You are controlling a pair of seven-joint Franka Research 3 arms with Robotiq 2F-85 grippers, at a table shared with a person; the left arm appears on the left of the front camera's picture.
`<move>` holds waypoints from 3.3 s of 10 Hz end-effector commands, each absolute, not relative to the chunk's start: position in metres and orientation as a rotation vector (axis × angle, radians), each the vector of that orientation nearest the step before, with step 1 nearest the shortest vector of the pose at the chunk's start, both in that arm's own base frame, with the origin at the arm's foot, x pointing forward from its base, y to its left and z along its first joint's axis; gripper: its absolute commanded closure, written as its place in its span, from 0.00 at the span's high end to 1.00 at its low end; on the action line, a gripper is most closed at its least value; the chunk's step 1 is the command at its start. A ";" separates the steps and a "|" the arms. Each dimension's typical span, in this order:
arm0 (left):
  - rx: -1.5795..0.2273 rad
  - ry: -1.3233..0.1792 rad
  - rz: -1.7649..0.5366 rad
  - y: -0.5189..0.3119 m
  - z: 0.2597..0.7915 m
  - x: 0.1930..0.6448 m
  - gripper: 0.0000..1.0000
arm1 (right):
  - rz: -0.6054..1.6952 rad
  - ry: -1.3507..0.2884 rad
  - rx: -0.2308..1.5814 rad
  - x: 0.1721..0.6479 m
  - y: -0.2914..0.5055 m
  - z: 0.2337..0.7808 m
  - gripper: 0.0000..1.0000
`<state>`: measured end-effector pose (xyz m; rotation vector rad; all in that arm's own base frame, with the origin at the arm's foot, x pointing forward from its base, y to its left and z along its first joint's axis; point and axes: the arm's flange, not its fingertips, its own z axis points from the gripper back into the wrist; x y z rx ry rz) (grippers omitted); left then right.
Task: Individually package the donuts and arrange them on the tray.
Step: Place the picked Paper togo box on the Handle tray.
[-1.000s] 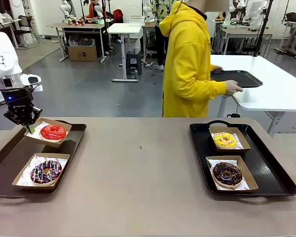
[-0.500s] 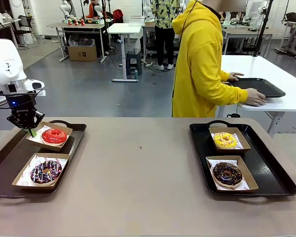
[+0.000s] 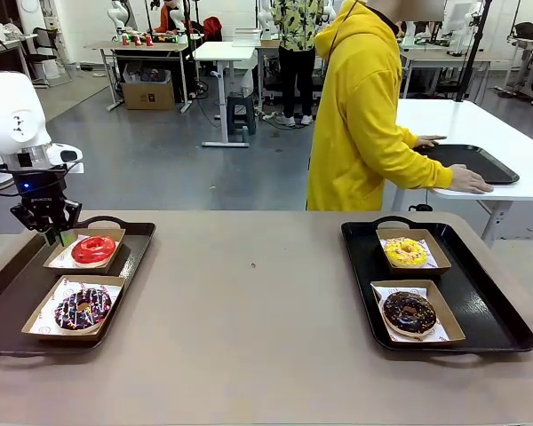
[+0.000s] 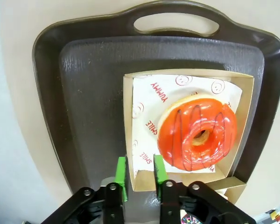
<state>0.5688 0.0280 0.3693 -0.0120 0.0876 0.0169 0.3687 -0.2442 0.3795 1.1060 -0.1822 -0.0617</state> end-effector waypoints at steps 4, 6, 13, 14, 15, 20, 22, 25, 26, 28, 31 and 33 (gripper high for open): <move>-0.046 0.083 0.028 0.029 0.379 0.566 0.61 | -0.063 -0.166 1.107 0.366 -0.243 0.380 1.00; -0.096 0.085 0.001 0.031 0.386 0.558 0.81 | -0.063 -0.166 1.107 0.366 -0.243 0.380 1.00; -0.695 -0.047 -0.085 0.144 0.457 0.416 1.00 | -0.063 -0.166 1.107 0.366 -0.243 0.380 1.00; -0.792 -0.088 -0.075 0.170 0.456 0.397 1.00 | -0.063 -0.166 1.107 0.366 -0.243 0.380 1.00; -0.889 -0.136 -0.059 0.195 0.453 0.387 1.00 | -0.063 -0.166 1.107 0.366 -0.243 0.380 1.00; -1.177 -0.245 0.106 0.268 0.407 0.350 1.00 | -0.063 -0.166 1.107 0.366 -0.243 0.380 1.00; -1.198 -0.204 0.157 0.280 0.394 0.352 1.00 | -0.063 -0.166 1.107 0.366 -0.243 0.380 1.00; -1.163 -0.221 0.128 0.267 0.399 0.345 1.00 | -0.063 -0.166 1.107 0.366 -0.243 0.380 1.00; -1.163 -0.221 0.128 0.267 0.399 0.345 1.00 | -0.063 -0.166 1.107 0.366 -0.243 0.380 1.00; -1.163 -0.221 0.128 0.267 0.399 0.345 1.00 | -0.063 -0.166 1.107 0.366 -0.243 0.380 1.00; -1.163 -0.221 0.128 0.267 0.399 0.345 1.00 | -0.063 -0.166 1.107 0.366 -0.243 0.380 1.00; -1.163 -0.221 0.128 0.267 0.399 0.345 1.00 | -0.063 -0.166 1.107 0.366 -0.243 0.380 1.00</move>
